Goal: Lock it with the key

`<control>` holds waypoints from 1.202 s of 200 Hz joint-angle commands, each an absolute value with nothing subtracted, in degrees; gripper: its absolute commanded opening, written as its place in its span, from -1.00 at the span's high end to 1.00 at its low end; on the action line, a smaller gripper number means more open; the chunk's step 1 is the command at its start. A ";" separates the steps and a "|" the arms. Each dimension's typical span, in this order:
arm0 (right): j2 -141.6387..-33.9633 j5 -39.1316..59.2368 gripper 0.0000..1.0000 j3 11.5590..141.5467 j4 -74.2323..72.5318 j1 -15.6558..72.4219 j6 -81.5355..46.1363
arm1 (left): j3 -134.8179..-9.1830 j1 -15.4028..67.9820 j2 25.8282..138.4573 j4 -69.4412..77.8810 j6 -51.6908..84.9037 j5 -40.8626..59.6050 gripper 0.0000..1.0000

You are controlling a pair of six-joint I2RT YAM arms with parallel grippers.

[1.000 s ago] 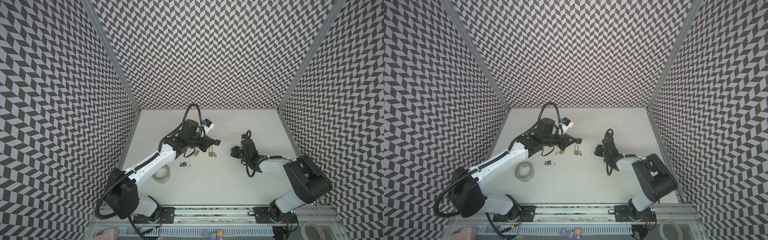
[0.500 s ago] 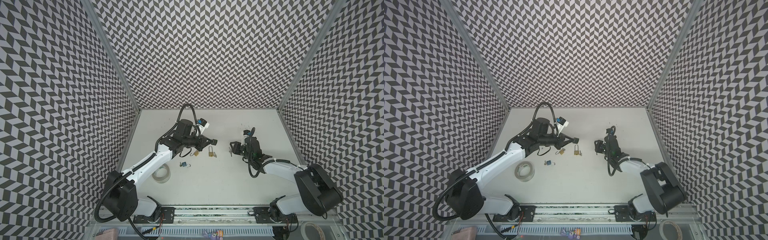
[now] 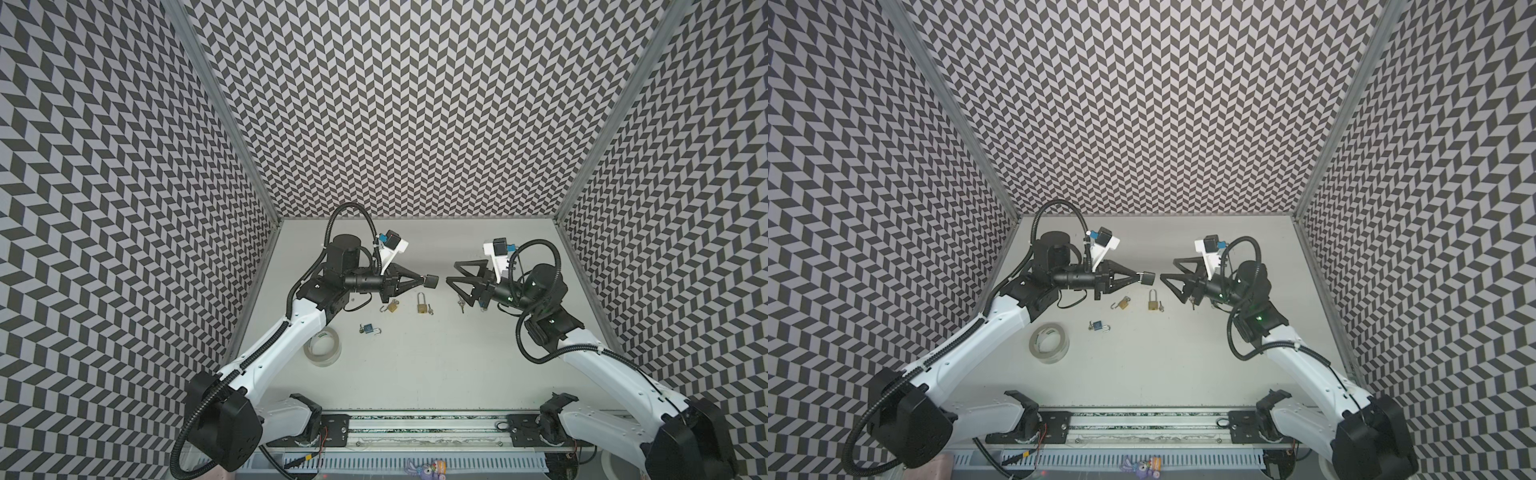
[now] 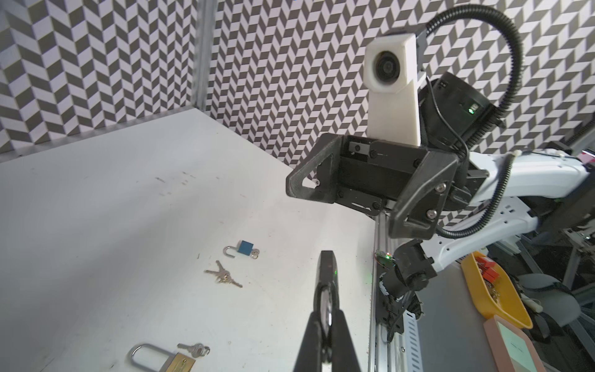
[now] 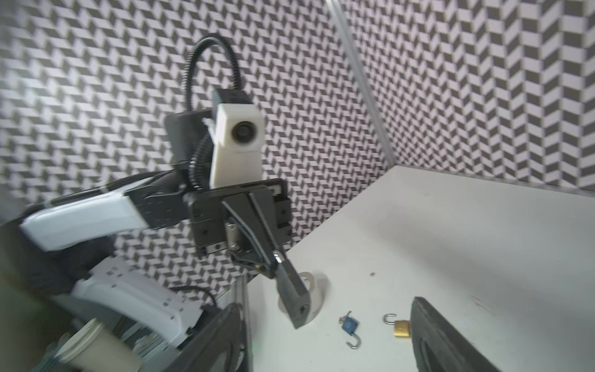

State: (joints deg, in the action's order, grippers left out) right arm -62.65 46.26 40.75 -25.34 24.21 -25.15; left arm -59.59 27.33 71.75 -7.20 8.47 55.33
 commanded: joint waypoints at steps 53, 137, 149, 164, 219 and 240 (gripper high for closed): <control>-65.92 64.45 -0.37 44.12 -27.61 26.12 -24.60 | -60.03 31.10 69.35 -4.49 5.31 62.05 1.00; -66.00 65.39 0.34 43.60 -29.80 26.43 -27.30 | -60.03 31.29 69.26 -3.87 5.73 61.79 1.00; -66.16 65.52 0.42 43.59 -30.27 26.38 -27.65 | -60.03 31.30 69.26 -3.87 5.78 61.62 1.00; -66.30 65.61 0.52 43.59 -30.91 26.46 -28.18 | -60.20 31.31 69.45 -3.96 5.80 61.49 1.00; -66.06 65.37 0.94 43.03 -31.21 26.55 -27.92 | -60.69 31.27 69.69 -4.32 6.20 60.55 1.00; -65.20 63.70 1.00 43.03 -29.86 26.54 -26.84 | -61.04 31.29 69.71 -3.90 6.97 59.95 0.84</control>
State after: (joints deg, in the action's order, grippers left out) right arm -66.08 64.79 42.37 -27.90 26.15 -27.66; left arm -59.61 31.11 70.37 -6.00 7.16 60.49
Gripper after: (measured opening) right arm 0.128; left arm 0.048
